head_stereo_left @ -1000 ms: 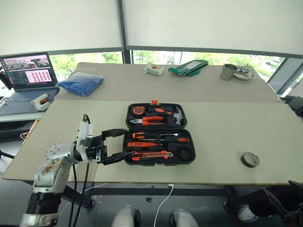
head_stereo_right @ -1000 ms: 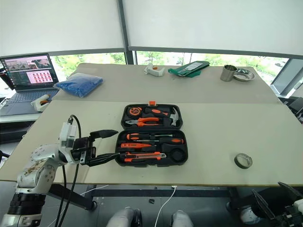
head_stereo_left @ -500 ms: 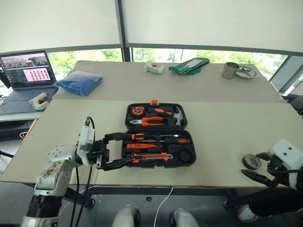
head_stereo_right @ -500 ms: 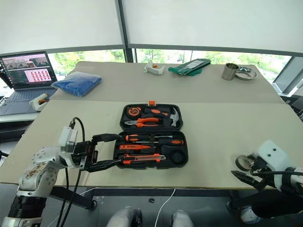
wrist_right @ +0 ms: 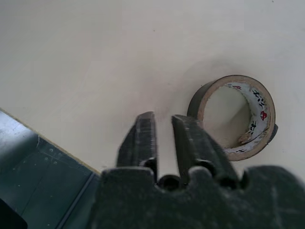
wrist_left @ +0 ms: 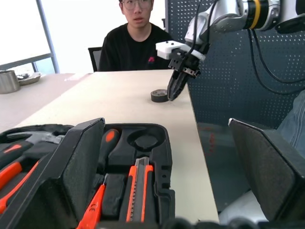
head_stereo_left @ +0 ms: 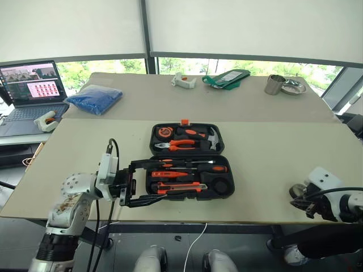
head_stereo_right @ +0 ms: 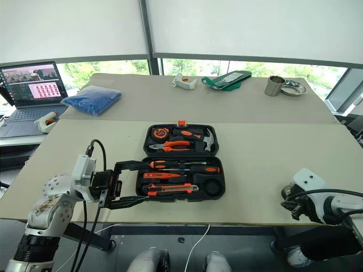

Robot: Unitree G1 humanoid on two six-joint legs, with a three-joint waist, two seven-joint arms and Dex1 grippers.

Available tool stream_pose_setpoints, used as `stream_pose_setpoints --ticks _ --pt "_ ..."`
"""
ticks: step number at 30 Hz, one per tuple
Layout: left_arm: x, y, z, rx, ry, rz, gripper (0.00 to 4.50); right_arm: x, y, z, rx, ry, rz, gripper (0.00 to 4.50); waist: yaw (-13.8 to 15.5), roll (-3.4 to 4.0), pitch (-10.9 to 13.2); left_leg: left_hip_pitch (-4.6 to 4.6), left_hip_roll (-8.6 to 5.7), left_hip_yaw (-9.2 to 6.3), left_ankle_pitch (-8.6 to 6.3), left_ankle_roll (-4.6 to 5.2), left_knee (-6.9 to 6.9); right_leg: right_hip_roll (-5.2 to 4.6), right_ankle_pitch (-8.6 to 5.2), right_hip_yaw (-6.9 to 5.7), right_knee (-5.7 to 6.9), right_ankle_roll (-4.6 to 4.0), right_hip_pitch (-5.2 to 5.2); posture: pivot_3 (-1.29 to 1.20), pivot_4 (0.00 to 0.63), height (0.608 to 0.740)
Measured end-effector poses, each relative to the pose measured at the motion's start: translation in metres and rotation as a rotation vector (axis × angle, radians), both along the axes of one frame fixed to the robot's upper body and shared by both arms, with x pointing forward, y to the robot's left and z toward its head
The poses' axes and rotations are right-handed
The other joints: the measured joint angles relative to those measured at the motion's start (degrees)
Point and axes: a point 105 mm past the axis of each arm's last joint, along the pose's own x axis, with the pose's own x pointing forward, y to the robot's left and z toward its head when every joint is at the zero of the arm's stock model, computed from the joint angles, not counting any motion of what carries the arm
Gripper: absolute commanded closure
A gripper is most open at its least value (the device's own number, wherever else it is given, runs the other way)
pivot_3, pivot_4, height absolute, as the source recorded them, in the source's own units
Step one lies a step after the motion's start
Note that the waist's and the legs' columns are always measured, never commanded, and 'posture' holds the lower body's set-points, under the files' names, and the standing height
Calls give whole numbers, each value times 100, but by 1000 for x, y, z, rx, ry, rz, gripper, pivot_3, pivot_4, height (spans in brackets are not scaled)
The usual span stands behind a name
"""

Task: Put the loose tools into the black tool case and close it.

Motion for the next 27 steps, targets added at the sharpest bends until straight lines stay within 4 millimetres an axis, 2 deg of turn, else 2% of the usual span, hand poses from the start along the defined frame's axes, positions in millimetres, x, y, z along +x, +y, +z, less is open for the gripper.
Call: stream_pose_setpoints --ticks 5,8,10,16,19,23,26,27 --pt "2 -1 1 6 -9 4 0 8 -10 2 -14 -49 7 4462 -39 0 0 1 4 2 0 1 3 4 2 1 4 3 0 0 150 740" --pt "3 -1 1 6 -6 11 0 3 -1 5 94 -26 10 3721 -43 0 0 1 8 2 1 1 3 6 4 2 8 5 -1 0 150 740" --pt "3 0 2 8 -1 18 0 -1 5 11 145 -11 23 2975 -42 0 0 1 9 1 1 1 3 7 5 2 8 7 0 0 150 740" --pt "4 -1 3 7 -3 30 0 4 -12 26 84 -43 -4 1068 -46 -1 0 2 11 2 -1 -1 15 6 8 1 7 1 1 0 150 740" --pt "3 -4 2 7 -2 19 0 9 -24 18 34 -22 -15 1068 -51 -1 1 2 12 4 -1 -2 16 6 9 1 8 -1 -2 0 150 740" --pt "2 -6 1 8 3 12 0 17 -25 4 27 3 11 1068 -55 0 0 1 12 7 0 0 16 7 9 2 9 -1 -2 0 150 740" --pt "2 -7 1 6 4 10 0 27 -26 4 19 -24 35 1068 -67 -4 2 3 17 9 0 0 19 10 11 2 9 0 0 0 150 740" --pt "2 -8 0 7 7 5 0 31 -24 3 27 -37 41 1304 -71 -5 2 3 18 10 0 0 21 10 13 3 10 0 1 0 150 740"
